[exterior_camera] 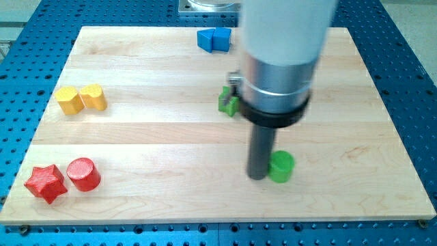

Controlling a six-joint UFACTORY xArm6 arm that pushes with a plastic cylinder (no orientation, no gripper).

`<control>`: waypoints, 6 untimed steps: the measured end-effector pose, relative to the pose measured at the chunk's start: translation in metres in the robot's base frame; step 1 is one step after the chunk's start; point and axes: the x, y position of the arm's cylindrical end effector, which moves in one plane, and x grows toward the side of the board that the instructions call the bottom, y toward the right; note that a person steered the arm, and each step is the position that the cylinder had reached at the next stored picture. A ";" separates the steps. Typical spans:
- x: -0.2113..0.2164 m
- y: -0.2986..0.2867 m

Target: Push the green circle to the right

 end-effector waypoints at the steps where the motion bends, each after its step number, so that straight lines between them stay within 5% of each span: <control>1: -0.008 0.038; 2: -0.033 0.042; 3: -0.016 0.096; 5: 0.018 0.032; 6: 0.018 0.087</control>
